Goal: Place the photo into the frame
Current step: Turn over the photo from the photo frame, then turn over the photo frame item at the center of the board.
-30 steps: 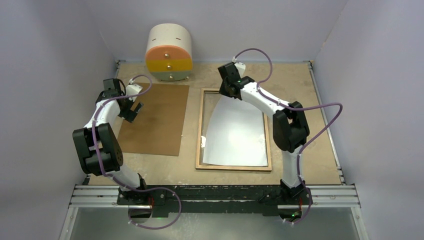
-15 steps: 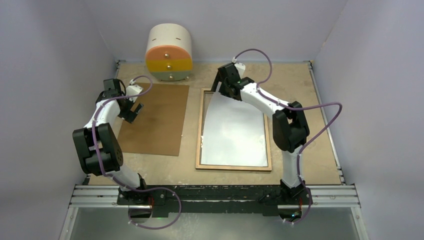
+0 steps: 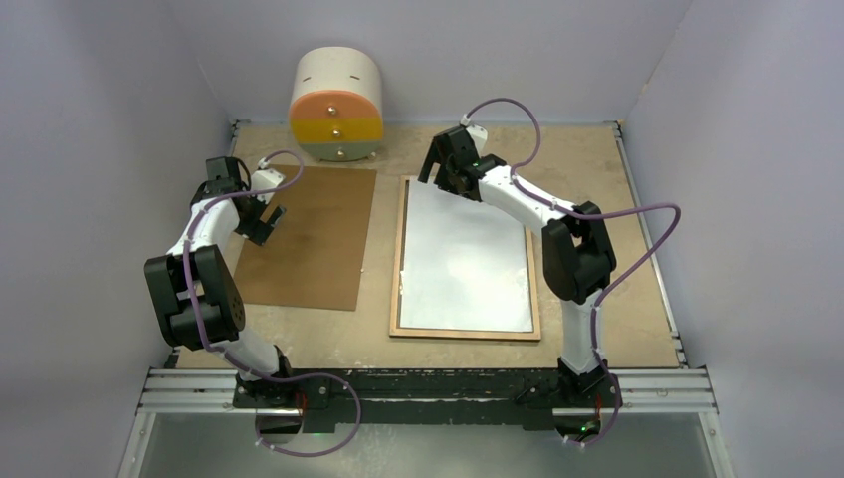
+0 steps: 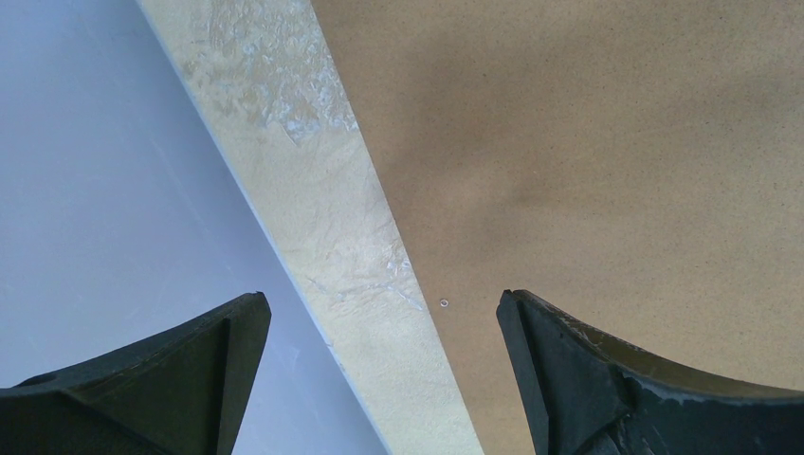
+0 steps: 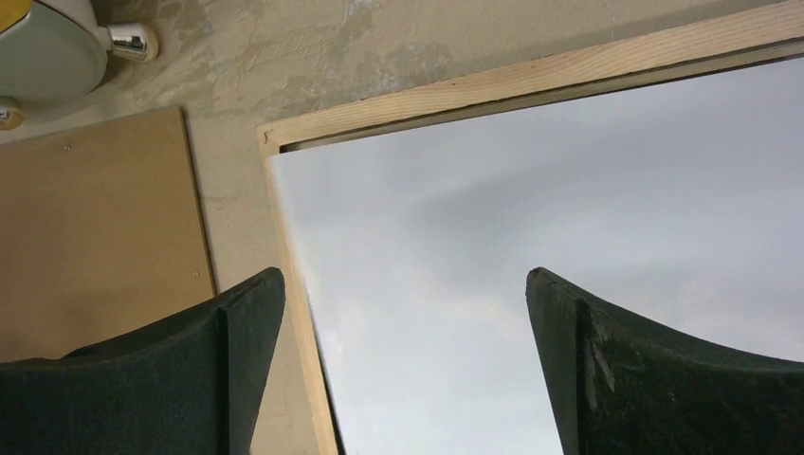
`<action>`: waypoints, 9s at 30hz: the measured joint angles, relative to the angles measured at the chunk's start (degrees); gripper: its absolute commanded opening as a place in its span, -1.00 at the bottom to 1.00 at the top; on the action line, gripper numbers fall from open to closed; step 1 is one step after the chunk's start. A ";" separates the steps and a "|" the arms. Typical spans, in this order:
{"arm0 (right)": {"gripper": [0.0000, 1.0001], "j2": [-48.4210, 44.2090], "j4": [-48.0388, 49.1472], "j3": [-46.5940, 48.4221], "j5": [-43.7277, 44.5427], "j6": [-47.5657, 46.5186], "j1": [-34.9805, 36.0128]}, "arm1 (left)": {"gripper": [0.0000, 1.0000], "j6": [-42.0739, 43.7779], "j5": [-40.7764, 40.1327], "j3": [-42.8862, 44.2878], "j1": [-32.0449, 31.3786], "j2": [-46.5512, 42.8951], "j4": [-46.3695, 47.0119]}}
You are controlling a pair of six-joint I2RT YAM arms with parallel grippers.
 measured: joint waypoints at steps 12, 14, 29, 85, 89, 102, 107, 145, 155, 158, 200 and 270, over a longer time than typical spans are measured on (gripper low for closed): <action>0.98 -4.15 4.02 -4.52 -2.64 0.37 -0.11 | 1.00 0.11 -0.02 0.02 0.02 0.00 -0.61; 0.98 -4.59 5.79 -4.52 -3.56 0.55 0.04 | 1.00 0.11 -0.02 0.04 0.09 0.00 -0.66; 0.98 5.38 9.86 0.68 -7.85 6.16 15.37 | 0.95 -2.91 -8.20 5.84 4.85 8.70 5.73; 0.71 5.64 65.64 -23.10 -35.12 38.23 14.38 | 0.77 6.40 -1.68 -1.20 5.64 12.04 14.25; 0.72 3.30 74.40 -22.69 -37.83 40.96 14.95 | 0.77 6.56 0.11 -0.90 5.51 11.63 11.78; 0.66 -4.63 67.78 -24.20 -38.91 37.88 16.79 | 0.78 5.40 6.27 0.48 4.11 10.97 4.28; 0.65 -4.76 64.28 -24.70 -37.00 35.87 16.76 | 0.77 4.31 9.53 0.44 1.86 10.43 0.70; -1.00 -47.34 8.66 -25.51 -10.64 37.40 4.44 | 1.00 24.37 47.71 17.38 -14.40 -28.63 -39.58; -1.00 -46.53 3.69 -25.44 -7.72 42.03 4.46 | 0.97 32.89 52.96 17.29 -14.53 -34.14 -41.59; -1.00 -45.24 3.48 -25.44 -7.72 43.23 4.44 | 0.95 34.86 53.83 15.32 -14.56 -37.68 -39.58; 0.83 -40.94 19.08 -30.93 -28.04 46.34 4.85 | -1.00 39.89 55.19 -4.04 -16.39 -44.70 -5.90; -1.00 -42.34 15.80 -12.48 -52.09 -42.84 6.14 | 0.83 -12.96 42.10 24.57 -16.48 -34.05 18.60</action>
